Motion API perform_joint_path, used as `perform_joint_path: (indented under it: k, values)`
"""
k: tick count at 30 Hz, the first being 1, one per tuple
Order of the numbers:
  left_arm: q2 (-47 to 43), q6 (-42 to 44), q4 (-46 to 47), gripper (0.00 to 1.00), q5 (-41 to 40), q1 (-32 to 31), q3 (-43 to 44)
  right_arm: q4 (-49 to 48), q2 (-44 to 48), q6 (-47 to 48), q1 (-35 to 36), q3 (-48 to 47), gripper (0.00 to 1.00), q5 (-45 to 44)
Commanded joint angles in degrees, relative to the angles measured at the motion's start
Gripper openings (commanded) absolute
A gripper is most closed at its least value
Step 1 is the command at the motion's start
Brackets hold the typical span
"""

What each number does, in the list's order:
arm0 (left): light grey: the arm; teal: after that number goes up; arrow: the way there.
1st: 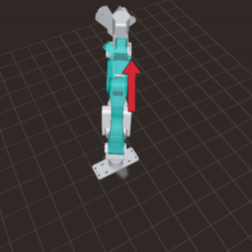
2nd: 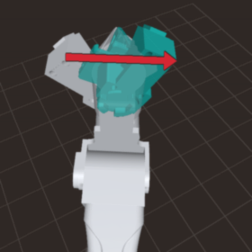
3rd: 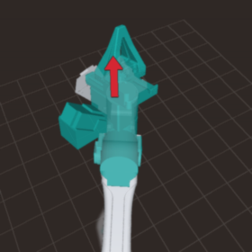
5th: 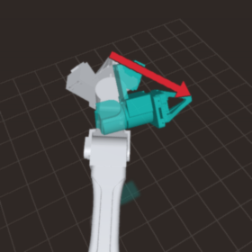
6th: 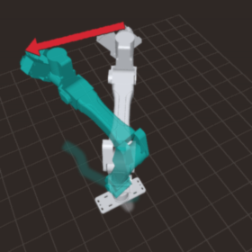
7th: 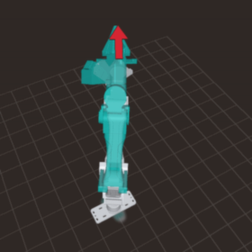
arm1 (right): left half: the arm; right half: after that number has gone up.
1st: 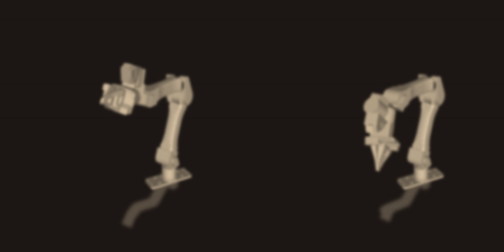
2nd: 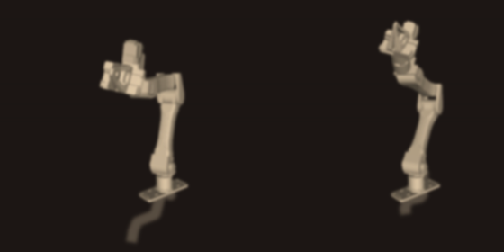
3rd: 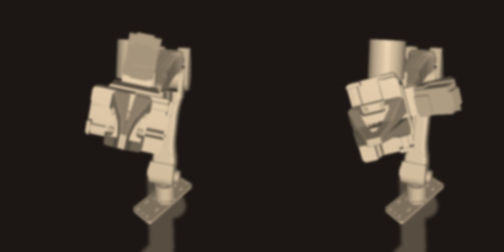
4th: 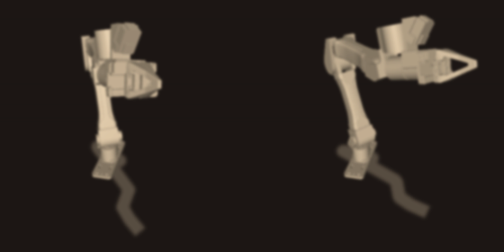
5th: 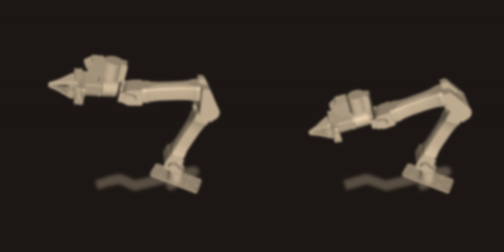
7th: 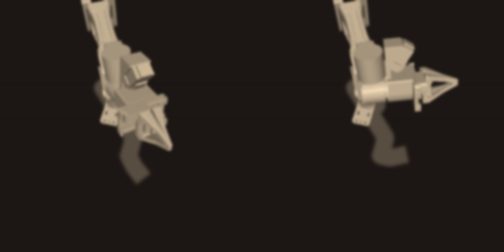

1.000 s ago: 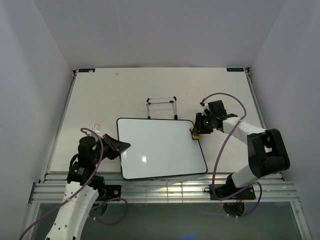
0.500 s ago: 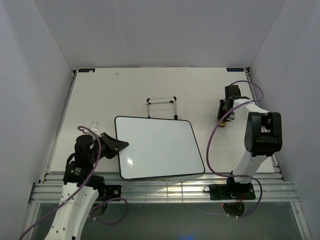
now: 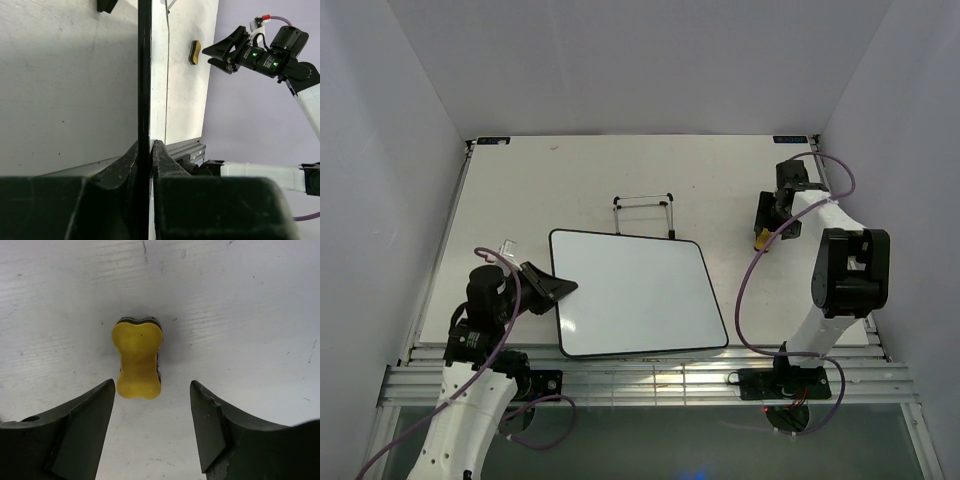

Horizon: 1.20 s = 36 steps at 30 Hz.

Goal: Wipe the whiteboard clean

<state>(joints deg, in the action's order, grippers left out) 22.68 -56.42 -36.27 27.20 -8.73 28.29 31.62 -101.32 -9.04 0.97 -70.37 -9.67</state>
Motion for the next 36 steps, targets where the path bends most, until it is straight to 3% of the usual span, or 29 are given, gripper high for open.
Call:
perform_joint_path:
  k: [1,3,4,7,8,10,14,26,29,33,36]
  values:
    - [1.2,1.1,2.6,0.0,5.7,-0.1,0.7,1.4,6.8,-0.7,-0.3,-0.3,0.68,3.9]
    - [1.8,0.8,4.5,0.0,6.3,-0.1,1.0,1.3,11.0,-0.7,-0.3,0.8,0.69,6.2]
    - [1.8,0.9,6.3,0.0,8.1,-0.1,0.8,0.8,12.7,-0.6,-0.3,2.2,0.69,11.7]
    - [2.4,0.4,10.2,0.0,9.4,-0.3,0.7,-2.4,20.0,-1.7,0.1,7.7,0.81,21.3]
    - [2.5,-0.4,10.7,0.0,9.4,-0.2,0.7,-3.8,21.9,-2.7,0.2,9.5,0.9,23.7]
    - [2.6,-1.5,14.0,0.0,10.9,-0.3,-0.2,-6.0,26.6,-3.3,0.3,12.6,0.9,28.5]
    - [4.1,-4.1,19.5,0.0,15.3,-0.3,-1.7,-4.6,31.1,-2.6,0.3,16.0,0.9,30.6]
    - [8.8,-6.3,25.8,0.0,16.5,-0.4,4.1,-5.7,39.7,-4.3,0.4,19.1,0.9,36.1]
    - [9.8,-9.0,30.6,0.0,15.7,-0.3,4.5,-5.2,41.4,-4.1,0.4,18.4,0.9,36.6]
    - [10.8,-13.1,44.4,0.0,15.5,-0.4,3.1,-3.1,44.1,-3.4,0.4,15.9,0.9,34.8]
    - [12.4,-12.1,48.7,0.0,14.8,-0.4,4.0,-2.5,47.1,-3.3,0.3,14.0,0.9,33.5]
